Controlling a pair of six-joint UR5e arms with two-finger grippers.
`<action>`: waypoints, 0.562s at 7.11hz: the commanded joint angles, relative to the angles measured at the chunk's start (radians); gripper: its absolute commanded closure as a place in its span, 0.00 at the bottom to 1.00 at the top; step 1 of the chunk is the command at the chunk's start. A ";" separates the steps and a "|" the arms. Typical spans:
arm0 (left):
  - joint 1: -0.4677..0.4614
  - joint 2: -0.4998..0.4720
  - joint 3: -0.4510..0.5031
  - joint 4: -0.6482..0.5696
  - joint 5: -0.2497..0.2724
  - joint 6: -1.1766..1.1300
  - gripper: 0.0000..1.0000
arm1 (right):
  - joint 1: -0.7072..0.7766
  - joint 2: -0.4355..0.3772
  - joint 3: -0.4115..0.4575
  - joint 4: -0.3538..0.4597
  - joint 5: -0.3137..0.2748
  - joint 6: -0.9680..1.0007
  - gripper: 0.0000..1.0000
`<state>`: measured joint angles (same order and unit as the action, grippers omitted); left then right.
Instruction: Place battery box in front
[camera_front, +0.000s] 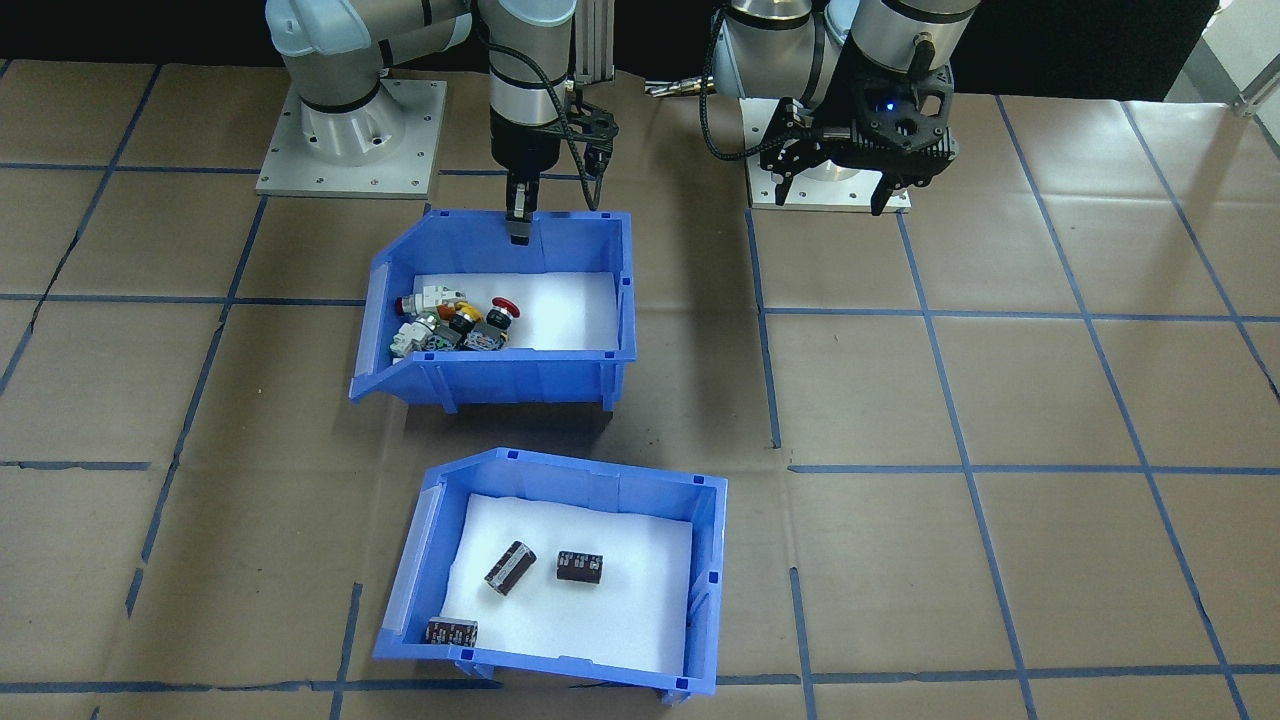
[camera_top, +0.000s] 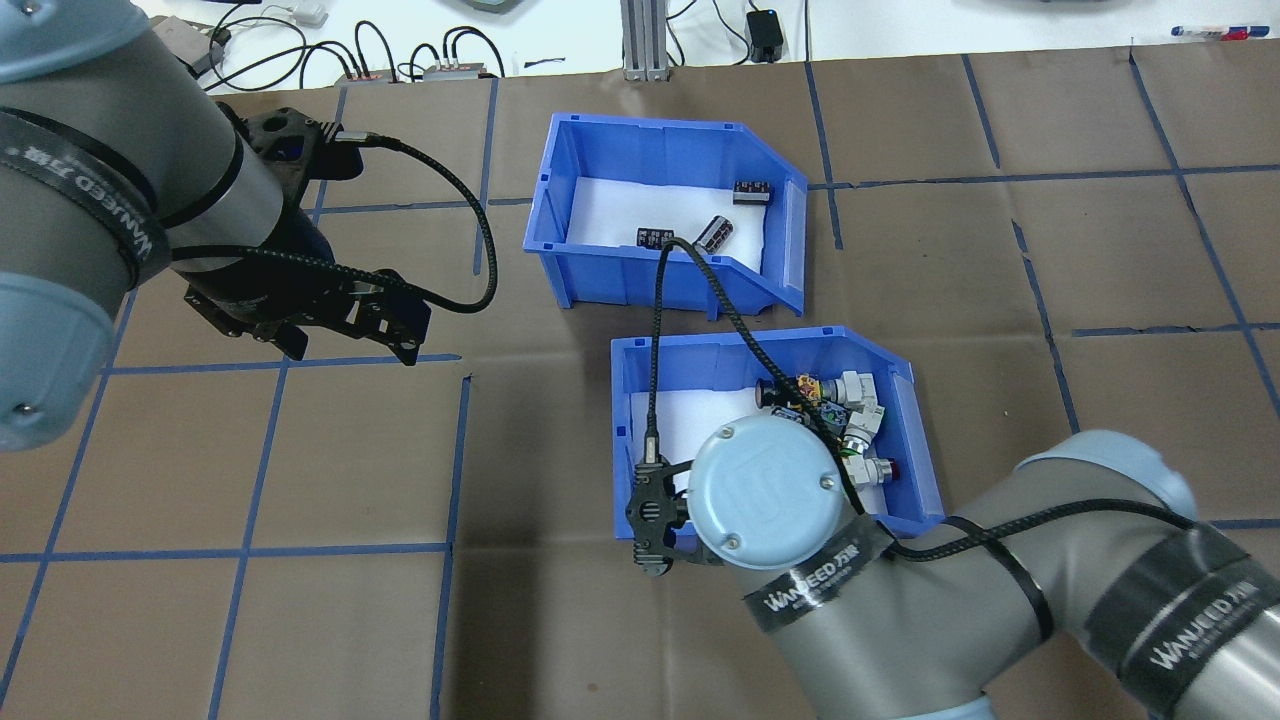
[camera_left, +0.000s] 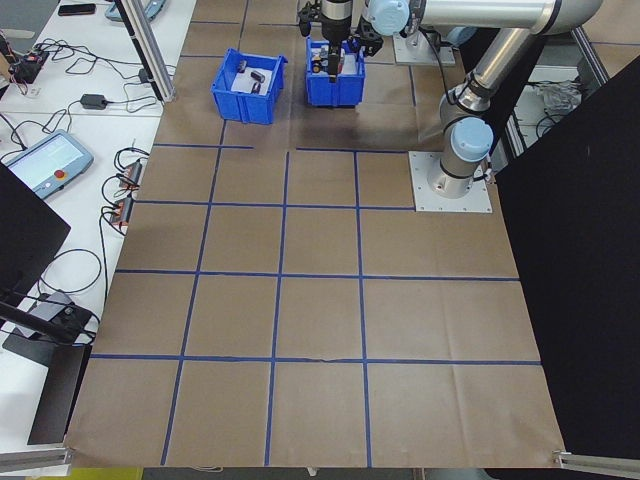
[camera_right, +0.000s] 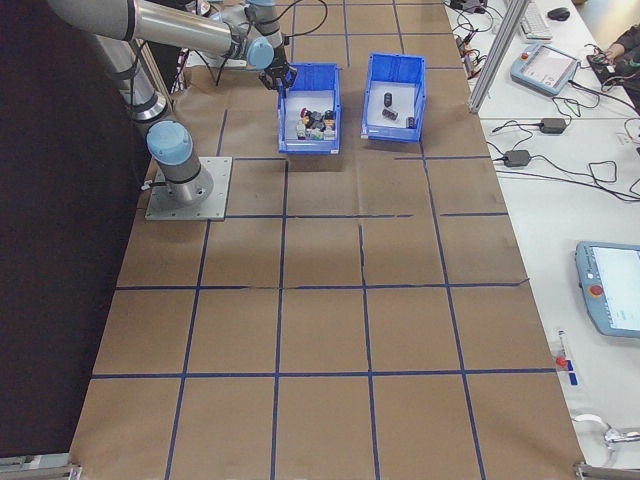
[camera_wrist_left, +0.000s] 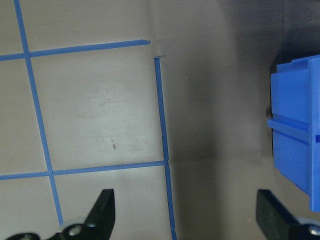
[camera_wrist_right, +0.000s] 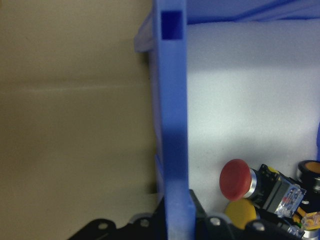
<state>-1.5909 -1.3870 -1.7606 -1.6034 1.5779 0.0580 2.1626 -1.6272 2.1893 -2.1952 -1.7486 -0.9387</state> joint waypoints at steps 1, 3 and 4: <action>0.000 -0.013 0.027 -0.021 0.063 -0.007 0.00 | 0.040 0.021 -0.005 -0.027 0.000 0.024 1.00; -0.008 -0.001 0.014 -0.013 -0.048 -0.009 0.00 | 0.039 0.024 -0.003 -0.031 -0.002 0.046 0.76; 0.003 0.000 0.000 -0.016 -0.045 -0.004 0.00 | 0.039 0.026 -0.002 -0.026 -0.002 0.040 0.09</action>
<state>-1.5955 -1.3894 -1.7461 -1.6196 1.5489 0.0505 2.2008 -1.6038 2.1855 -2.2243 -1.7497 -0.8955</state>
